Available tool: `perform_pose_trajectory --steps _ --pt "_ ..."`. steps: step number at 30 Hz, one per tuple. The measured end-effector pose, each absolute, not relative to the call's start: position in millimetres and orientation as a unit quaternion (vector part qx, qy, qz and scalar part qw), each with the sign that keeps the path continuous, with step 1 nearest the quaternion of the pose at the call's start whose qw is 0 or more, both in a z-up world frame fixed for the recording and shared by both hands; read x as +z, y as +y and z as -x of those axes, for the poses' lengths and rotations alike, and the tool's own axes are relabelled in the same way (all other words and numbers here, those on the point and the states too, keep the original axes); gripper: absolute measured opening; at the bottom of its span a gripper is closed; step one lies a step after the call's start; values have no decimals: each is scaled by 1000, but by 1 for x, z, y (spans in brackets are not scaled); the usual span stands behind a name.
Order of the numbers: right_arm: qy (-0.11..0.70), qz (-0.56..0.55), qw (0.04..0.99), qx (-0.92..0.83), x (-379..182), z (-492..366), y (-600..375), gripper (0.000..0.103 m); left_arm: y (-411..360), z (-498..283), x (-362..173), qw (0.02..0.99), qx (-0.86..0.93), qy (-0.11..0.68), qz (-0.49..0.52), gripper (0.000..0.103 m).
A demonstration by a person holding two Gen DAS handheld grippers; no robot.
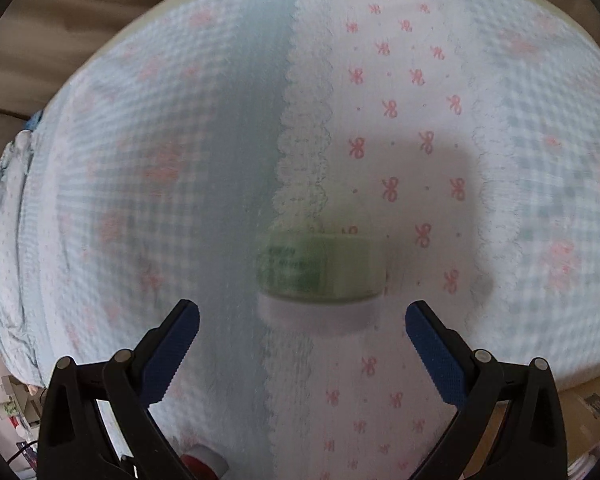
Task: Organize rigid objects
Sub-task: 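Grasp the red cap with the left tool while the right tool grasps the small green jar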
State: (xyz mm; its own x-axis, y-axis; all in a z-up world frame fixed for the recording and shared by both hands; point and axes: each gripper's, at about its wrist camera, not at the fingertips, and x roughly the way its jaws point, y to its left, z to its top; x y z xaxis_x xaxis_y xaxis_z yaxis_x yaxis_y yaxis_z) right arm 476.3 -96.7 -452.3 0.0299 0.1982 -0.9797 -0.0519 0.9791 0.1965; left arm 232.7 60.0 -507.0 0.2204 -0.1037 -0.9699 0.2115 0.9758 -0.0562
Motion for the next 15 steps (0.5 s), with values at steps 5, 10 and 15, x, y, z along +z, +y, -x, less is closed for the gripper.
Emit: perform_pose_trajectory --steps 5,10,15 --pt "704 -69 704 67 -473 -488 -98 102 57 -240 -515 778 -100 618 -52 72" --pt "701 -64 709 50 -482 -497 -95 92 53 -248 -517 778 -109 615 -60 65" --pt "715 -67 695 33 -493 -503 -95 67 43 -253 -514 779 -120 612 -62 50"
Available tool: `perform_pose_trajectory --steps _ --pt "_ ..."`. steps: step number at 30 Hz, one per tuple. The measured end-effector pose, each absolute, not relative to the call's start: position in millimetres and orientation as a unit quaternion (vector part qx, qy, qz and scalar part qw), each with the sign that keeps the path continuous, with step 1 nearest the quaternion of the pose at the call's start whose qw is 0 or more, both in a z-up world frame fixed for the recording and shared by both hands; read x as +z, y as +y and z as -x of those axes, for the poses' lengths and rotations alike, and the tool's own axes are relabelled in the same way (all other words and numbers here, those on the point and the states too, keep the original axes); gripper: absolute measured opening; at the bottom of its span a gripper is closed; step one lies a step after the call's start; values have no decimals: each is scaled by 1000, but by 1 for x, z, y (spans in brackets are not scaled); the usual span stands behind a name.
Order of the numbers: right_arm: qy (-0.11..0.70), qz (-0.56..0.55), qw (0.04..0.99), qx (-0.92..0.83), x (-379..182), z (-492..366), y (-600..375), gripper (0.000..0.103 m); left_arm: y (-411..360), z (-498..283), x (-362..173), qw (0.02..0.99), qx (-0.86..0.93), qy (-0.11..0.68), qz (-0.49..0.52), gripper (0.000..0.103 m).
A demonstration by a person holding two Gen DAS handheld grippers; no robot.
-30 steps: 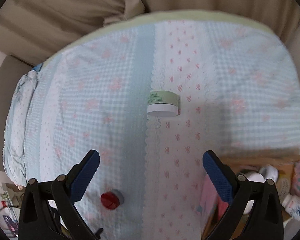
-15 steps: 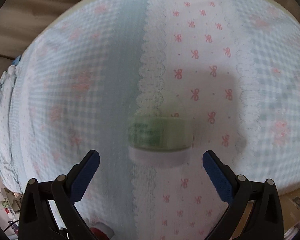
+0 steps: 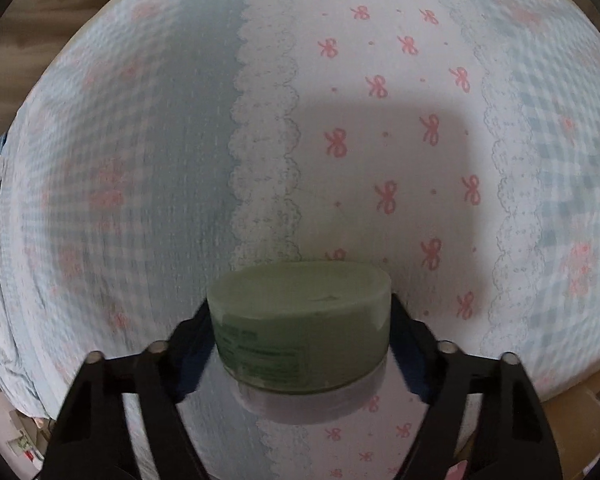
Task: Organize rigid objects
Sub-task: 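Grasp the red cap with the left tool while the right tool grasps the small green jar, then carry the red cap and green jar over the cardboard box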
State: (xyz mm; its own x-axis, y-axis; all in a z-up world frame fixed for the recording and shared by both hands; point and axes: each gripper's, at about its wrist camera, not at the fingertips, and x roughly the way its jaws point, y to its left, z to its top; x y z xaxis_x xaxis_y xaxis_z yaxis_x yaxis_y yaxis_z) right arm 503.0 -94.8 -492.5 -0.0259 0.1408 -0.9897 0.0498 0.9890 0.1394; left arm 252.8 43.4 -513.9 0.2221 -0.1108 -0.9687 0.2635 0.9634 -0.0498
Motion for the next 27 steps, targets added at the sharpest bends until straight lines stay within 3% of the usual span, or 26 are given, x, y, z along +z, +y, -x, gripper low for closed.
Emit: perform_pose_trajectory --steps 15,27 --pt "695 -50 715 53 -465 -480 -88 67 80 -259 -479 804 -102 586 -22 50" --pt "657 -63 746 90 -351 -441 -96 67 100 -278 -374 838 -89 539 -2 50"
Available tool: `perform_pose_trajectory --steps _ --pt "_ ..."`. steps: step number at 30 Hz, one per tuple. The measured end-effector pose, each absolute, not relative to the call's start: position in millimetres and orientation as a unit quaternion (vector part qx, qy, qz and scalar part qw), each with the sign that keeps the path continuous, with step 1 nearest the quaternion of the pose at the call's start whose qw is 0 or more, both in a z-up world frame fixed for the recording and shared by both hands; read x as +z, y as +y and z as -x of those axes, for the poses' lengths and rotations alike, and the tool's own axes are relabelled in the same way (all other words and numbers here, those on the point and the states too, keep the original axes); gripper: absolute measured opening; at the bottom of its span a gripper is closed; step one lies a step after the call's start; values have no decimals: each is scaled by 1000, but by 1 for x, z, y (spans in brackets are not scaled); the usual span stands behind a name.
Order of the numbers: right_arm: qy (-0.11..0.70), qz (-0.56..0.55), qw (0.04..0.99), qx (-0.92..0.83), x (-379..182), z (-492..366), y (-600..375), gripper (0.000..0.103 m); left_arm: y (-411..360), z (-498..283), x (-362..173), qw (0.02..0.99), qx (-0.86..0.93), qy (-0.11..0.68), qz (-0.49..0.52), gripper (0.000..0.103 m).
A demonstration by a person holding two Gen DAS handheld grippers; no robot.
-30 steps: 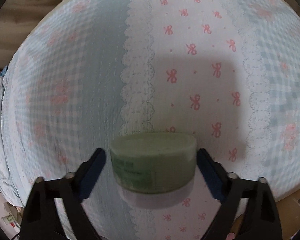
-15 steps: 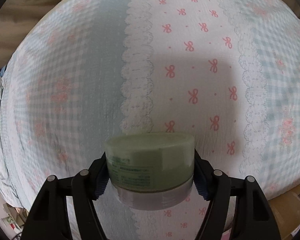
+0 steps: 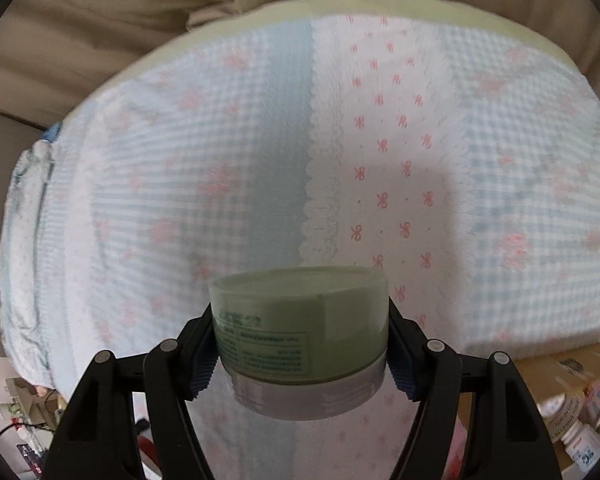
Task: Organize rigid objects
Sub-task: 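Carry the red cap and green jar over the cardboard box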
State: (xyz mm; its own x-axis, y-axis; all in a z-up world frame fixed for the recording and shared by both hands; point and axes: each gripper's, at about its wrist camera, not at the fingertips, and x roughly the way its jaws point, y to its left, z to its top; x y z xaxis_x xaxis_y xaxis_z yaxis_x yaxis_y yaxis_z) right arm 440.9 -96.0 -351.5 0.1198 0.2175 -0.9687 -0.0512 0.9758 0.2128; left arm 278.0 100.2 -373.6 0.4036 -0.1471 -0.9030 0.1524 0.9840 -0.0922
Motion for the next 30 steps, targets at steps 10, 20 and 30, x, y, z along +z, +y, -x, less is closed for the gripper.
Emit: perform_pose_trajectory --steps 10,20,30 --pt "616 -59 779 103 -237 -387 -154 67 52 -279 -262 858 -144 493 -5 50" --pt "587 -57 806 52 -167 -320 -276 67 -43 -269 -215 856 -203 476 7 50" --pt "613 -82 786 5 -188 -266 -391 67 -154 -255 -230 836 -240 494 -1 50"
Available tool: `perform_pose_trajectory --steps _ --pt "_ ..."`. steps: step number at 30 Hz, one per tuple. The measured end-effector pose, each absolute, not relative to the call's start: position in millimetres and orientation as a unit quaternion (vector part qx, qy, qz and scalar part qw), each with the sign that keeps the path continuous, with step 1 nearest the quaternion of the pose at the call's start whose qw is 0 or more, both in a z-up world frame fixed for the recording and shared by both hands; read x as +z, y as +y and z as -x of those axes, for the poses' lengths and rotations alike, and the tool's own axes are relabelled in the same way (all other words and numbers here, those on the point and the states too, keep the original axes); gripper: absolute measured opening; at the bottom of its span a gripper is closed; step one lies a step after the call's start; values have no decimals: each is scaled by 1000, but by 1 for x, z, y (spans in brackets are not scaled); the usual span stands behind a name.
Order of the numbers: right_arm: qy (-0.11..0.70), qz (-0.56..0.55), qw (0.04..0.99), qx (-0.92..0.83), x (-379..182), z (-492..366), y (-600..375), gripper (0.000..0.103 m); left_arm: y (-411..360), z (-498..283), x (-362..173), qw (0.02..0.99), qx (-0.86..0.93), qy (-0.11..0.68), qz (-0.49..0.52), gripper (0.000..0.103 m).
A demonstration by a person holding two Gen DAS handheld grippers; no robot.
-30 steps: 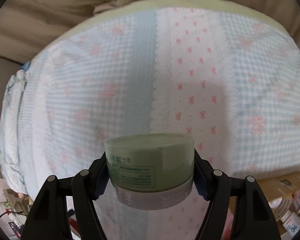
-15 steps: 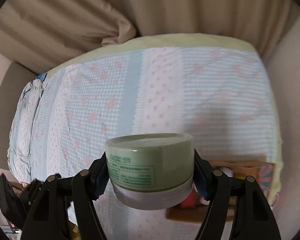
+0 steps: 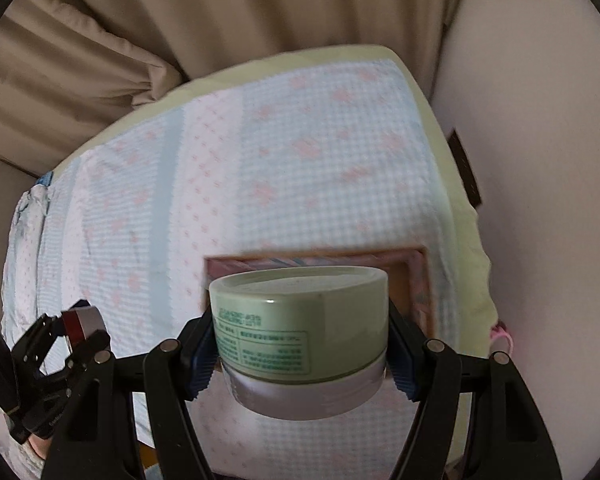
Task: Organize rigid objects
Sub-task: 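Carry the red cap and green jar over the cardboard box, then lower the red cap and green jar into the box and open both tools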
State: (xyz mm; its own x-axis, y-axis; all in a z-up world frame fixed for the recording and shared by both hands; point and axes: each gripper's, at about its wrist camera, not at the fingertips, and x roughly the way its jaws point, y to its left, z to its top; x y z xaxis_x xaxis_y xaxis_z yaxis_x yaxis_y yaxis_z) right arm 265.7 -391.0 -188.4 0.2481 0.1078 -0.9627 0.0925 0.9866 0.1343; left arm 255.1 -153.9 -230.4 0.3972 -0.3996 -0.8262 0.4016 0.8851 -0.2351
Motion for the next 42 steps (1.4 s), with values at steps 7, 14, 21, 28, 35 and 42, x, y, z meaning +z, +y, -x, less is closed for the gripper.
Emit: perform_pose_trajectory --steps 7,14,21,28,35,42 --pt "631 19 775 27 -235 -253 -414 67 -225 -256 -282 810 -250 530 -15 50" --pt "663 76 737 101 -305 -253 -413 67 -267 -260 -340 784 -248 567 -41 50" --pt "695 82 701 138 -356 -263 -410 67 -289 -263 -391 759 -244 599 -73 50" --pt "699 121 681 184 -380 -268 -403 67 -302 -264 -417 744 -253 605 -131 50" --pt "709 86 678 175 -386 -281 -416 83 -305 -264 -416 746 -233 602 -162 79" --pt "724 87 666 155 -376 -285 -422 103 -291 -264 -402 755 -236 594 -144 103"
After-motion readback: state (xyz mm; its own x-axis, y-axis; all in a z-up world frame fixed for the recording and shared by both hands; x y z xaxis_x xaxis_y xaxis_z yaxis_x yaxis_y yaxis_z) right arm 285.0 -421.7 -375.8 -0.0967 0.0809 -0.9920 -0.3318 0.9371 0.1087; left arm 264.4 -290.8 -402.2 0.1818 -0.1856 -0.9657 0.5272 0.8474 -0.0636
